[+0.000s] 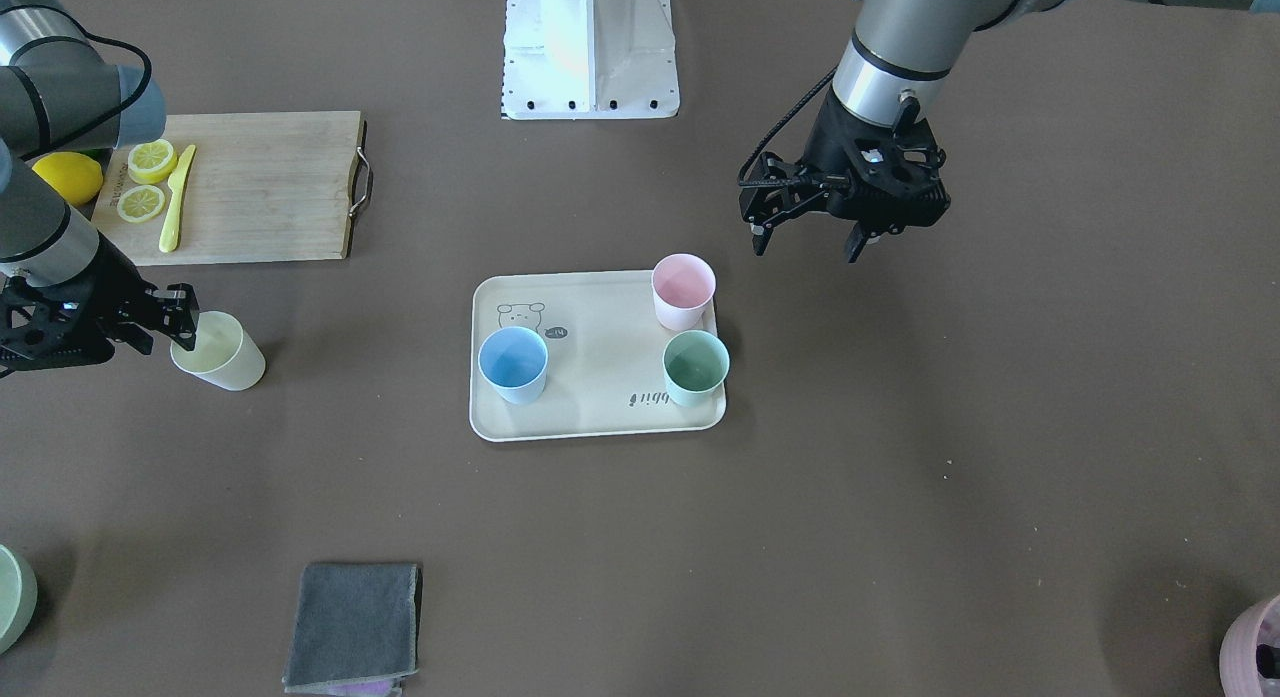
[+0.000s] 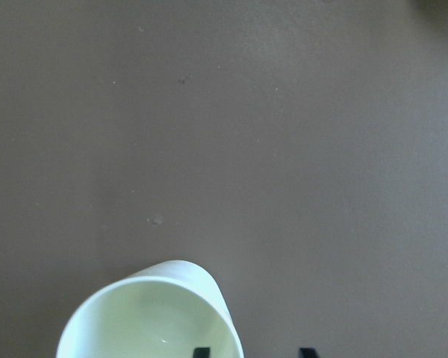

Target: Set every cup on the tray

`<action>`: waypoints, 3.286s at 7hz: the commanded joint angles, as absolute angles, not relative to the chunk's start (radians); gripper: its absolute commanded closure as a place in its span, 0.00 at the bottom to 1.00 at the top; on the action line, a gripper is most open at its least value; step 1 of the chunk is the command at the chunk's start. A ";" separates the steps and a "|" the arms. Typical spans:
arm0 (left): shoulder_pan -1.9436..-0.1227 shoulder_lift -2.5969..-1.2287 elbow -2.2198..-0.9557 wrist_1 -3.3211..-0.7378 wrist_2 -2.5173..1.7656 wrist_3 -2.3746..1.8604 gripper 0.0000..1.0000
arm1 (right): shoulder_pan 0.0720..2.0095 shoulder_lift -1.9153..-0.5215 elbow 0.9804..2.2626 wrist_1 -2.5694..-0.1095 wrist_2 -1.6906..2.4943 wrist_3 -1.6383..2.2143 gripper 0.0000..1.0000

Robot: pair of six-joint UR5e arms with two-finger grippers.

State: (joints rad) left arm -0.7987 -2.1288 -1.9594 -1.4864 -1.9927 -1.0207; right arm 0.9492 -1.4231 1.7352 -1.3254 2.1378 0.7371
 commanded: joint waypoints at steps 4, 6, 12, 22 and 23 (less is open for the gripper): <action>-0.836 -2.094 -1.957 -1.489 -2.000 -0.959 0.02 | 0.879 -1.261 1.818 -1.339 2.151 1.082 1.00; -0.868 -2.045 -1.956 -1.496 -2.002 -0.872 0.02 | 0.774 -1.168 1.821 -1.339 2.085 1.263 1.00; -0.954 -1.987 -1.922 -1.500 -2.039 -0.723 0.02 | 0.552 -1.068 1.806 -1.434 1.881 1.364 1.00; -1.578 -1.566 -1.792 -1.486 -2.249 0.139 0.02 | 1.140 -1.262 1.850 -1.606 2.225 0.494 0.00; -1.627 -1.539 -1.755 -1.486 -2.250 0.161 0.02 | 1.216 -1.329 1.861 -1.629 2.244 0.359 0.00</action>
State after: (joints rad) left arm -1.5544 -1.5734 -1.8031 -1.4872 -2.2484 0.1094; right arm 1.1121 -1.2576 1.8484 -1.5922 2.2086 0.5309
